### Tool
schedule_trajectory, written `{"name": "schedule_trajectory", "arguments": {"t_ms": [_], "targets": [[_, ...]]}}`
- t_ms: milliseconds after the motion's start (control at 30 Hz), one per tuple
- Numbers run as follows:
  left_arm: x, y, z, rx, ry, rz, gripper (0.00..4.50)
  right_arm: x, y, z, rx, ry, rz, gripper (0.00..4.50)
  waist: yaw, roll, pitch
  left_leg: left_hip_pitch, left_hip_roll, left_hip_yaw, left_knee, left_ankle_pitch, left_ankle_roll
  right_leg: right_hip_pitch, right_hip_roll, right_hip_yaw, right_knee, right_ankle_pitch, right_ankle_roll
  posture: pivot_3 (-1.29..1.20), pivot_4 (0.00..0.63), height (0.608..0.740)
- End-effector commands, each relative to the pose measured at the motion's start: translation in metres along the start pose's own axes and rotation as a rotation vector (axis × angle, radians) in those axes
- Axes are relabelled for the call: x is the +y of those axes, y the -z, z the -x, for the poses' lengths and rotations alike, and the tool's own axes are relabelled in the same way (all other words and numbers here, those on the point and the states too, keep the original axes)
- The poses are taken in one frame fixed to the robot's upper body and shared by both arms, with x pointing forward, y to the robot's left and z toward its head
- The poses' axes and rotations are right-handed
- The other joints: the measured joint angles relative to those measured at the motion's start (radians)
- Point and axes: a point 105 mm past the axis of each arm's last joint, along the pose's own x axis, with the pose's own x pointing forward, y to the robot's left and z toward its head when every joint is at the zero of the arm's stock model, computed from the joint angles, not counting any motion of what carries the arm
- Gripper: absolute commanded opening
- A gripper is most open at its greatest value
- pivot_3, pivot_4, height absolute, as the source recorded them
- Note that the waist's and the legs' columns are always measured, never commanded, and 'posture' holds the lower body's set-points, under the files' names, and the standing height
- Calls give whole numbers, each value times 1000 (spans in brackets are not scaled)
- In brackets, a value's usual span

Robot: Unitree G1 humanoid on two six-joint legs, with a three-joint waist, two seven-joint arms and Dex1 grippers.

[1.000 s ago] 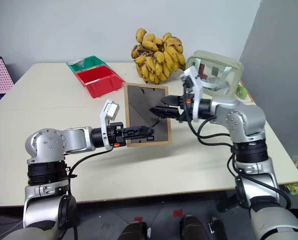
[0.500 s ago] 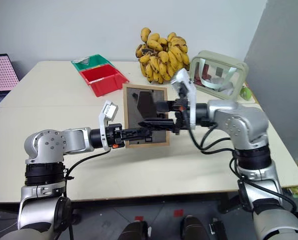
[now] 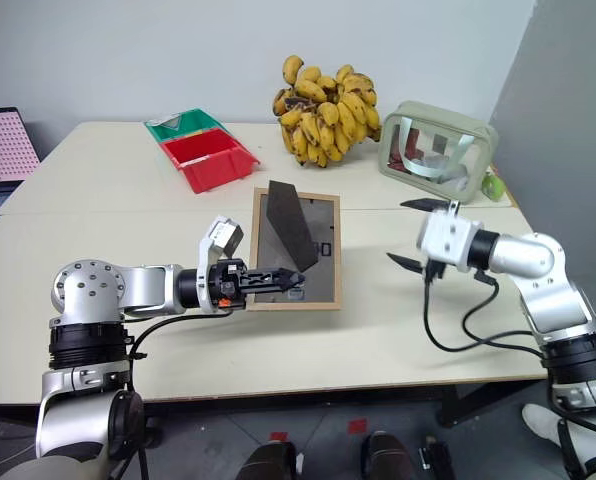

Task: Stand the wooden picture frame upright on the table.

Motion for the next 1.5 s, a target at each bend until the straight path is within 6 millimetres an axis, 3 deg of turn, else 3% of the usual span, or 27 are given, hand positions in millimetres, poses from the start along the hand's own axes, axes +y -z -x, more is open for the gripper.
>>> {"name": "schedule_trajectory", "arguments": {"t_ms": [33, 267, 400, 533, 833, 900, 967, 1100, 1200, 1333, 1400, 1500], "targets": [[-23, -4, -7, 31, 110, 16, 845, -10, -23, -16, -179, 92, 302, 4455, -14, 0, 0, 1, 0, 0, 0, 0, 0, 0, 0, 1, 1, 0, 0, 0, 150, 740], [-30, 6, -20, 30, 168, 79, 845, -25, -38, -46, -265, 262, 436, 4455, -6, 0, 0, 4, 0, -1, -1, 1, -2, 2, 0, 2, 3, 1, 0, 0, 150, 740], [-34, 13, -24, 32, 188, 69, 845, -20, -42, -52, -302, 249, 474, 4455, 9, 0, 0, 3, -2, 0, -1, 1, -2, 2, -2, 3, 2, 1, 0, 0, 150, 740], [-35, 16, -27, 26, 204, 65, 845, -22, -45, -52, -325, 288, 491, 3819, 15, 0, 0, 3, -2, -1, 0, 1, -2, 3, -1, 2, 2, -2, -5, 0, 150, 740], [-34, 24, -28, 30, 217, 67, 845, -25, -54, -44, -394, 310, 493, 1525, 13, -1, 0, 4, -3, -2, 1, 1, -2, 6, -1, 3, 2, -2, -5, 0, 150, 740], [-34, 25, -28, 13, 201, 51, 845, -27, -54, -42, -395, 314, 493, 1383, 12, -1, 0, 5, -3, -2, 1, 1, -2, 7, -1, 3, 2, -2, -5, 0, 150, 740], [-34, 24, -24, -14, 177, 28, 1531, -29, -53, -38, -393, 316, 489, 1382, 12, -1, 0, 5, -3, -2, 1, 1, -2, 7, -1, 3, 2, -2, -5, 0, 150, 740], [-33, 12, -8, -94, 138, 5, 2152, -27, -46, -32, -379, 302, 451, 1299, 12, -1, 0, 5, -3, -2, 1, 1, -2, 7, -1, 3, 2, -2, -5, 0, 150, 740], [-35, -12, 31, -246, 42, -48, 2723, -16, -31, -31, -342, 259, 320, 1298, 9, -1, 0, 6, -2, -2, 1, 1, -1, 8, -1, 3, 2, -2, -5, 0, 150, 740], [-40, -11, 55, -309, -57, -128, 3488, -8, -18, -40, -288, 216, 136, 1298, 0, -2, 0, 7, -2, -2, 1, 1, -1, 9, -1, 3, 2, -2, -5, 0, 150, 740], [-41, -3, 60, -315, -221, -263, 3903, -9, -4, -61, -201, 189, -173, 1298, -6, -2, 0, 12, -1, -2, 0, 1, -1, 15, -1, 3, 0, -2, -6, 0, 150, 740], [-39, 4, 53, -276, -455, -538, 4431, -8, -2, -84, -226, 86, -656, 1297, -9, -7, 2, 19, 1, -3, -1, 1, -1, 22, -1, 2, 0, -2, -6, 0, 150, 740]]}}
